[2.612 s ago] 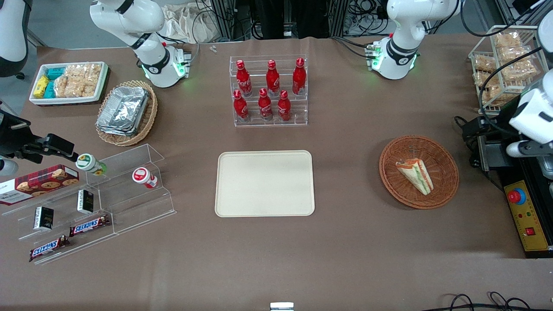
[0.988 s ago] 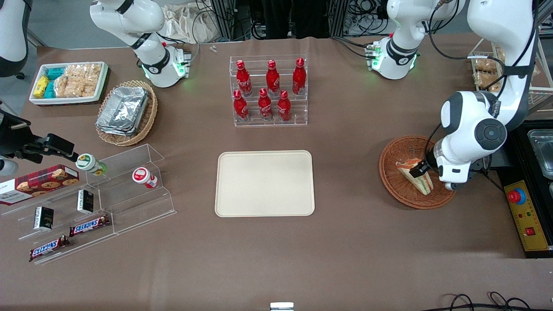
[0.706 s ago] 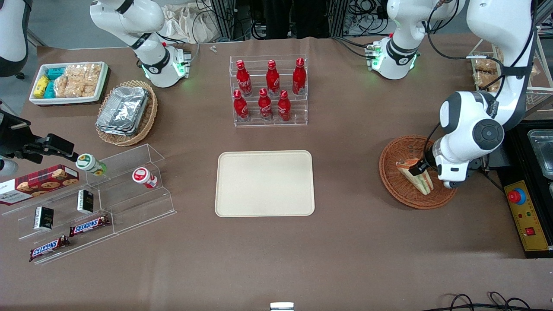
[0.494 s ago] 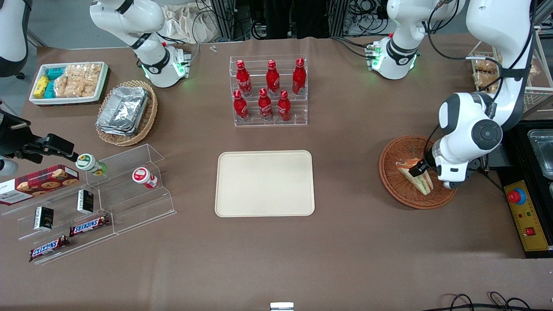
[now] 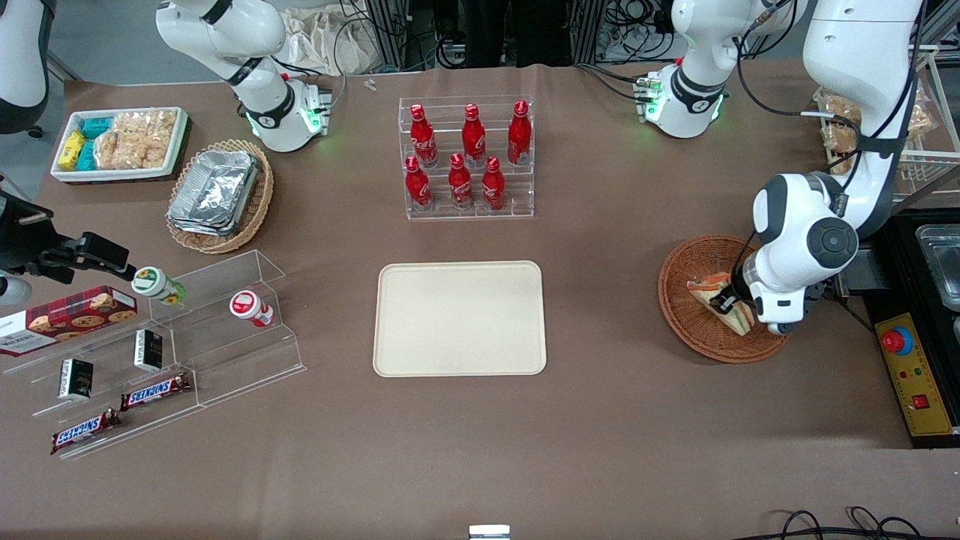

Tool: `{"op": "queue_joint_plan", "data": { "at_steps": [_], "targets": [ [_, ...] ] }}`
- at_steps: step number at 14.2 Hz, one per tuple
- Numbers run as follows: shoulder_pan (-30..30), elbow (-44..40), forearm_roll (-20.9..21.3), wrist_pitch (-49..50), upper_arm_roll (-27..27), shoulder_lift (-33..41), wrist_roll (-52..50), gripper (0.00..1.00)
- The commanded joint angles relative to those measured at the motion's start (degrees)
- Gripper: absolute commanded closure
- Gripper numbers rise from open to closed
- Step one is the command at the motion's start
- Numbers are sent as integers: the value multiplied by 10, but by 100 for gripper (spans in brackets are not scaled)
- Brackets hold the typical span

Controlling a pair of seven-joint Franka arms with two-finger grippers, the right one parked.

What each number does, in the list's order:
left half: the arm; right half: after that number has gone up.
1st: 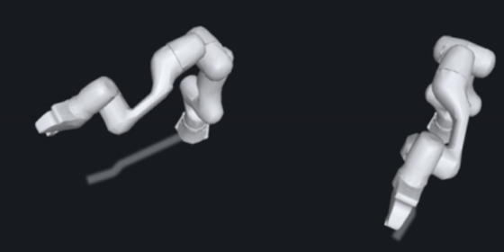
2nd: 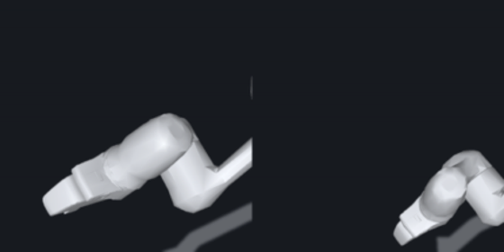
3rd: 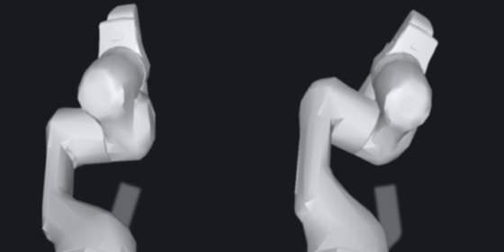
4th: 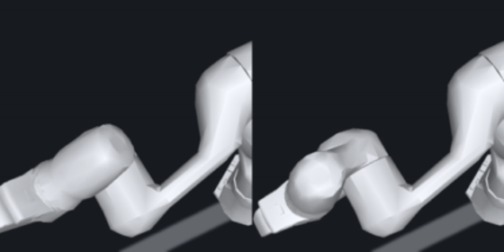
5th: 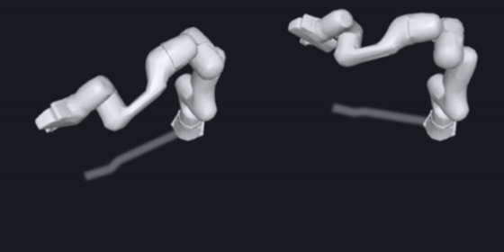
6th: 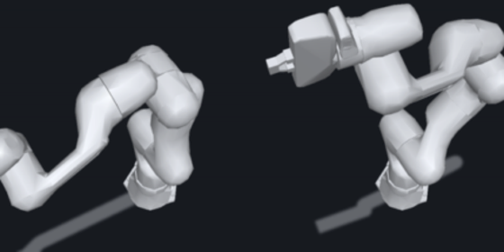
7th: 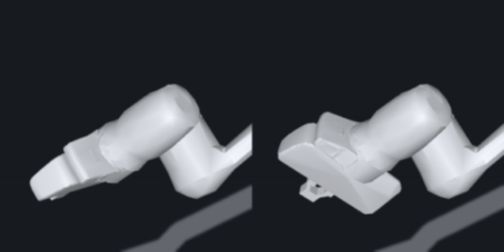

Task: Place sandwich from basket to tray
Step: 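Close the left gripper on the wrapped sandwich, then lift the sandwich out of the basket with the left gripper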

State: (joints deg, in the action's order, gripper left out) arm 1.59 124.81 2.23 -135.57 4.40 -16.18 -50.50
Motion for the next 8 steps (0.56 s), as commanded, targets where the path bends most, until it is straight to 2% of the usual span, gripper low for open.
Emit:
{"op": "queue_joint_plan", "data": {
  "at_steps": [1,2,5,8],
  "targets": [
    [-1,-25,12,3,1,7,-26,100],
    [-1,-49,12,35,1,12,-35,100],
    [-2,-187,11,227,3,14,-25,100],
    [-12,-294,3,321,11,14,-24,100]
  ]
}}
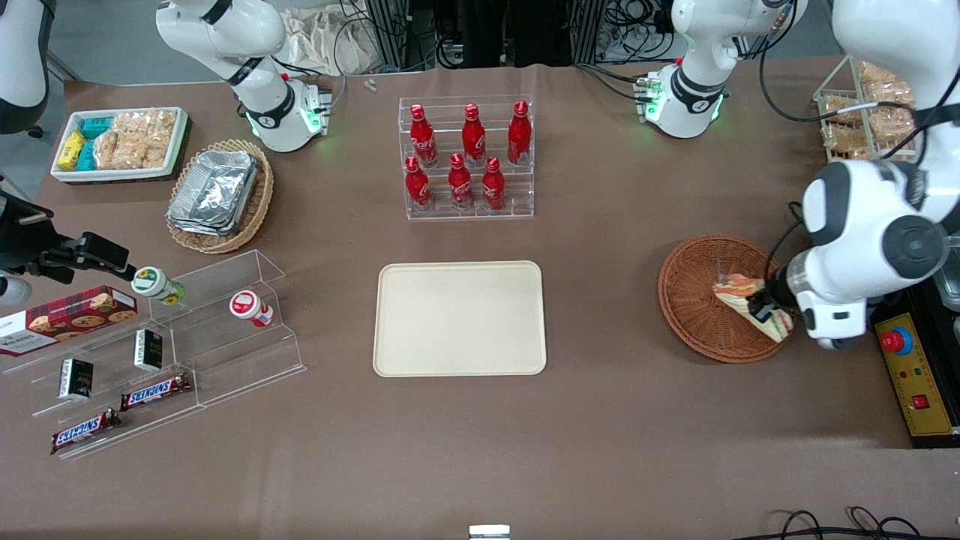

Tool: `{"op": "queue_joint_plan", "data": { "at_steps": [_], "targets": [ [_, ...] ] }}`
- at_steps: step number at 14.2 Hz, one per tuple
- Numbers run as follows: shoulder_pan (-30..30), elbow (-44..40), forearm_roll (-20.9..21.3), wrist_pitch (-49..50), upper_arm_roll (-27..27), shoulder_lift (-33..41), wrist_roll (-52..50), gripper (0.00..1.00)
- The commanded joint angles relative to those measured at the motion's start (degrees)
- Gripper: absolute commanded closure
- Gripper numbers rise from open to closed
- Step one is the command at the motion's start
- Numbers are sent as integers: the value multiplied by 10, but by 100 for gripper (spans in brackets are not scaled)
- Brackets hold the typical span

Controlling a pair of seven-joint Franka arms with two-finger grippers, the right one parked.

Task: Place sandwich from basket to tray
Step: 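Lift the sandwich out of the basket with the left gripper, then carry the sandwich over the cream tray and lower it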

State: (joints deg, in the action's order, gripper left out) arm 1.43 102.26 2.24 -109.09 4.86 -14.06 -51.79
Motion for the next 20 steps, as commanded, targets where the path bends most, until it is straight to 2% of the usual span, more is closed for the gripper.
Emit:
{"op": "queue_joint_plan", "data": {
  "at_steps": [1,3,7,10,14,20],
  "targets": [
    [-21,-104,2,84,23,-9,-12,100],
    [-30,-169,1,117,67,-32,-17,100],
    [-62,-232,7,98,165,-111,-11,100],
    [-137,-275,11,43,168,-193,-12,100],
    [-204,-276,29,-30,168,-266,-9,100],
    [-240,-269,54,-68,168,-331,23,100]
  ]
}}
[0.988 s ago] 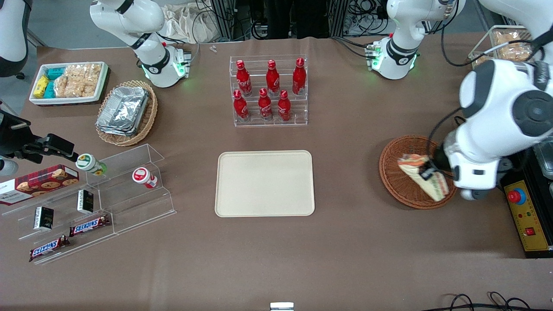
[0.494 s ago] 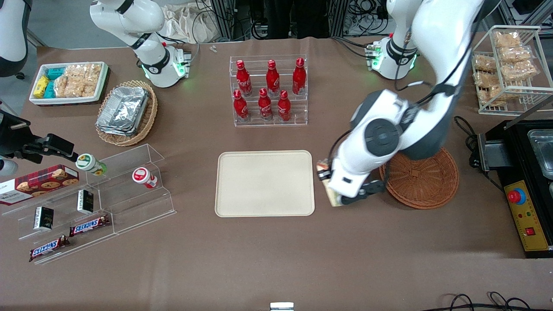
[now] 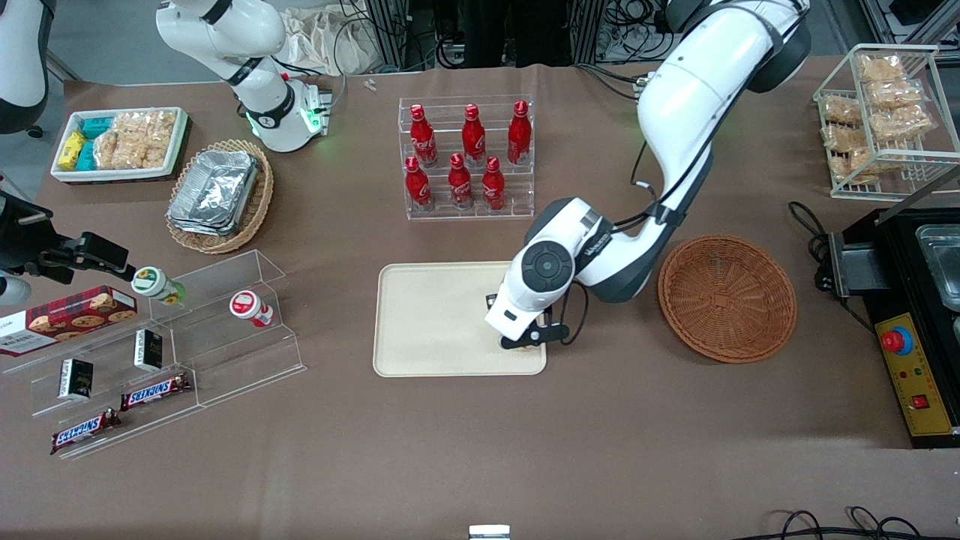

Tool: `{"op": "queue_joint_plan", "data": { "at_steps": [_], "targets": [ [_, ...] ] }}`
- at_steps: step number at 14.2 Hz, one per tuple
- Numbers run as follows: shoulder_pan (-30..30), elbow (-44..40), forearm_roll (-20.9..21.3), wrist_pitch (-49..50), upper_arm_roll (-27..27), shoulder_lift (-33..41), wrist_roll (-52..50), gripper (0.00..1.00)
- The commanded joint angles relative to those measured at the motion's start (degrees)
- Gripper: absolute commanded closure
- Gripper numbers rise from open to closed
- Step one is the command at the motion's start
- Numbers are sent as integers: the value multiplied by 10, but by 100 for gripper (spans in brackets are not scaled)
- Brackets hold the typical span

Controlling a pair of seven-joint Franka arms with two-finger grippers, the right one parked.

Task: Place sandwich from basket to tray
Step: 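Carry the sandwich over the cream tray and lower it, then open the left gripper to release the sandwich onto the tray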

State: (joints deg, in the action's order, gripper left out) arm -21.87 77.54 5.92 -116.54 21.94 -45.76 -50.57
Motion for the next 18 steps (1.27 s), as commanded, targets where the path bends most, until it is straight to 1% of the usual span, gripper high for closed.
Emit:
{"op": "queue_joint_plan", "data": {
  "at_steps": [1,2,4,5,7,10,13,15,18],
  "targets": [
    [-7,-21,36,11,-3,-18,12,100],
    [-7,-16,51,11,-3,-24,18,100],
    [-7,-10,54,12,-3,-29,25,100],
    [-7,-9,52,11,-3,-30,21,76],
    [-7,-9,56,9,-3,-33,21,0],
    [-2,-15,57,13,-3,-19,20,0],
    [11,-20,62,51,-18,49,23,0],
    [51,-22,52,75,-16,99,26,0],
    [109,-20,25,99,-17,168,33,0]
  ]
}}
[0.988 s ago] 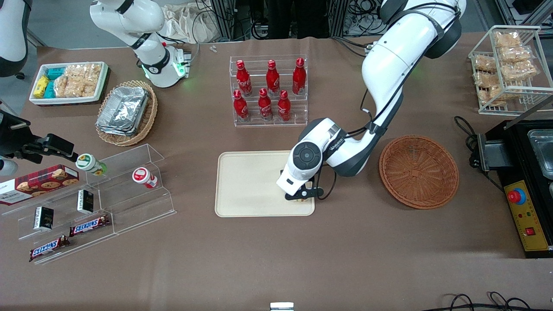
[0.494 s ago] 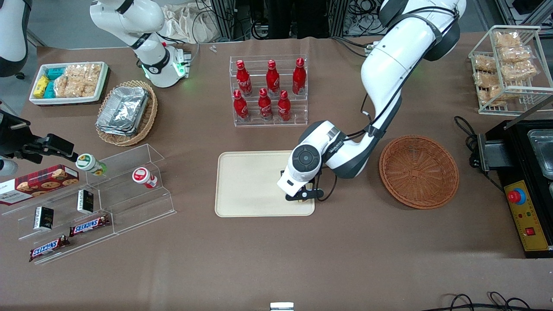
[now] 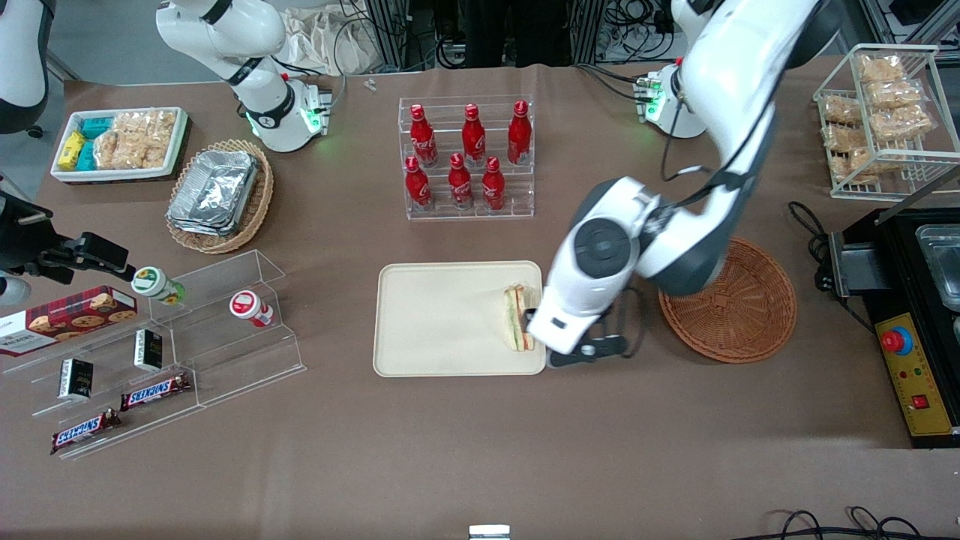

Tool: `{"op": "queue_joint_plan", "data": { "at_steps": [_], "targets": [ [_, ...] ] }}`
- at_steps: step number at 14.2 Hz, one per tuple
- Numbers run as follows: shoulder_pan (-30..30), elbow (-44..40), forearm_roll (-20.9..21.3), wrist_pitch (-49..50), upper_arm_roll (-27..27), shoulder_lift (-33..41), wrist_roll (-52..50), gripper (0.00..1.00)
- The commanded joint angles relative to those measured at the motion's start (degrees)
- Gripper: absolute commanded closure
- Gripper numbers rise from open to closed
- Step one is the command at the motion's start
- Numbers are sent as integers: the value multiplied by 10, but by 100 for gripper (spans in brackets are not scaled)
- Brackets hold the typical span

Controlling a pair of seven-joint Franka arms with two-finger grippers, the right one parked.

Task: Place sandwich from basket to tray

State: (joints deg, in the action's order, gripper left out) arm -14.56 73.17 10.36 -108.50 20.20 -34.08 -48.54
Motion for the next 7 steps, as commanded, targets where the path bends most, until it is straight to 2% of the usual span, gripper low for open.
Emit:
{"op": "queue_joint_plan", "data": {
  "at_steps": [1,3,5,6,7],
  "targets": [
    [67,23,-24,45,2,67,46,0],
    [104,24,-59,87,-2,97,125,0],
    [136,32,-60,117,-4,110,161,0],
    [137,32,-63,127,-29,120,203,0],
    [128,35,-69,140,-79,133,264,0]
  ]
}}
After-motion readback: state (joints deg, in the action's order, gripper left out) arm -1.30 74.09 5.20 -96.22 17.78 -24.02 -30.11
